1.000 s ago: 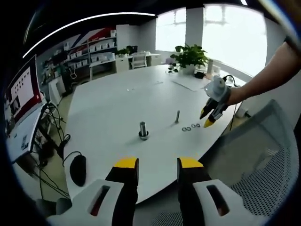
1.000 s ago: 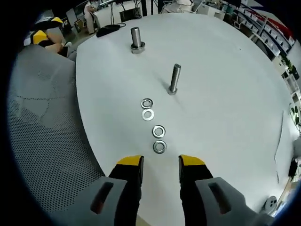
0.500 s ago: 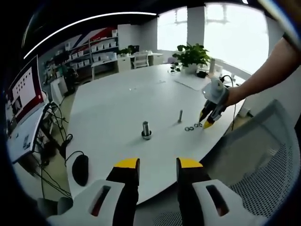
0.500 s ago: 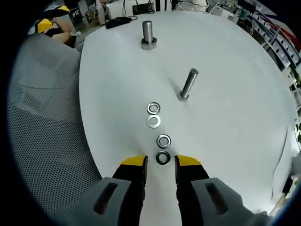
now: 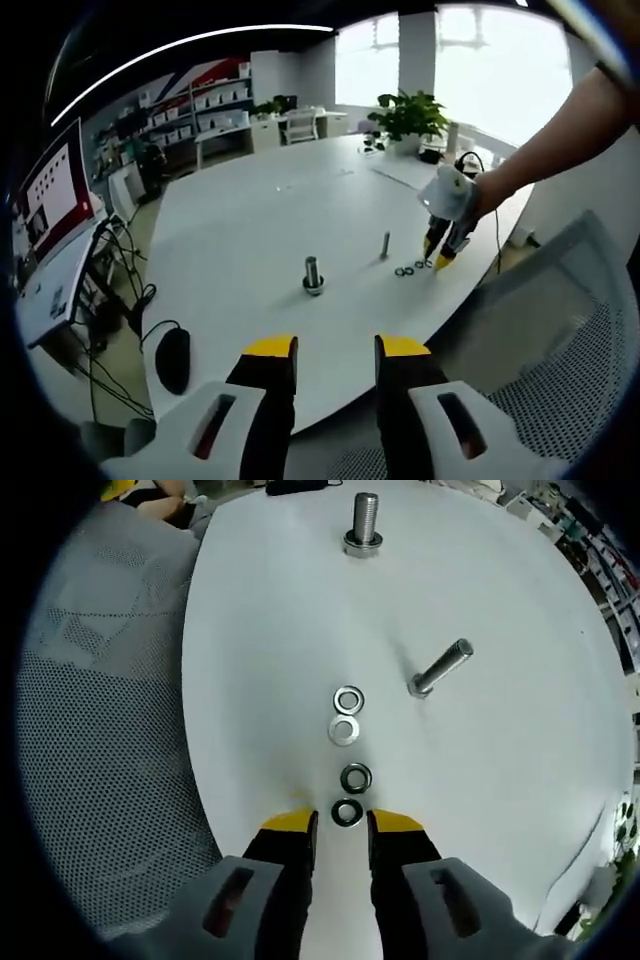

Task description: Place the washer onto the threaded stud by aligning its center hole with the stud, sliding it down to the base, and recovering from edge contact or off-axis alignment until the washer reaches the visible bottom stop.

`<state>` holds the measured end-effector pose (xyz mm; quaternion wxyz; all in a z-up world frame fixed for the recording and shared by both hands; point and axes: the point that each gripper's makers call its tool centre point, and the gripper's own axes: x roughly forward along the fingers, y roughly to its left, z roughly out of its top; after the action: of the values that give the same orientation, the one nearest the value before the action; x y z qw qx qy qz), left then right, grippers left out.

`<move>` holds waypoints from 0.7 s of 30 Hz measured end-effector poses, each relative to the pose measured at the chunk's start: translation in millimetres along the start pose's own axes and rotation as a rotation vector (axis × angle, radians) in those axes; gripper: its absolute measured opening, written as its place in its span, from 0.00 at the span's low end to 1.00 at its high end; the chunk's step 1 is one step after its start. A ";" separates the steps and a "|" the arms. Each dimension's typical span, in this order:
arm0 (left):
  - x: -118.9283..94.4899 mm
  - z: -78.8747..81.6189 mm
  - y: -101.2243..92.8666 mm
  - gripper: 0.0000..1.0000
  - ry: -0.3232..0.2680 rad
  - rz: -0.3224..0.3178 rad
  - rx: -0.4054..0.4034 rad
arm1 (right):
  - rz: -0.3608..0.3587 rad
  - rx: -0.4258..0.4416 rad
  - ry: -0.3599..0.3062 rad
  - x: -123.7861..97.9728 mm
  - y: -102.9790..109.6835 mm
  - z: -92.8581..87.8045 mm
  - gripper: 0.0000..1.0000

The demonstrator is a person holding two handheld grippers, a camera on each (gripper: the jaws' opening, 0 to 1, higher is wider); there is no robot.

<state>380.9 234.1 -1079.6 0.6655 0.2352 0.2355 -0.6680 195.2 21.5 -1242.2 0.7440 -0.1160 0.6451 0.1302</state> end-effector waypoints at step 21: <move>-0.2 2.2 3.8 0.27 -0.009 0.017 -0.002 | 0.006 -0.075 0.073 0.8 -7.3 -3.4 0.15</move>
<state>384.7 232.9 -1077.7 0.6726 0.2336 0.2311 -0.6630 194.7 13.4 -1243.5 0.7146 -0.1463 0.6669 0.1523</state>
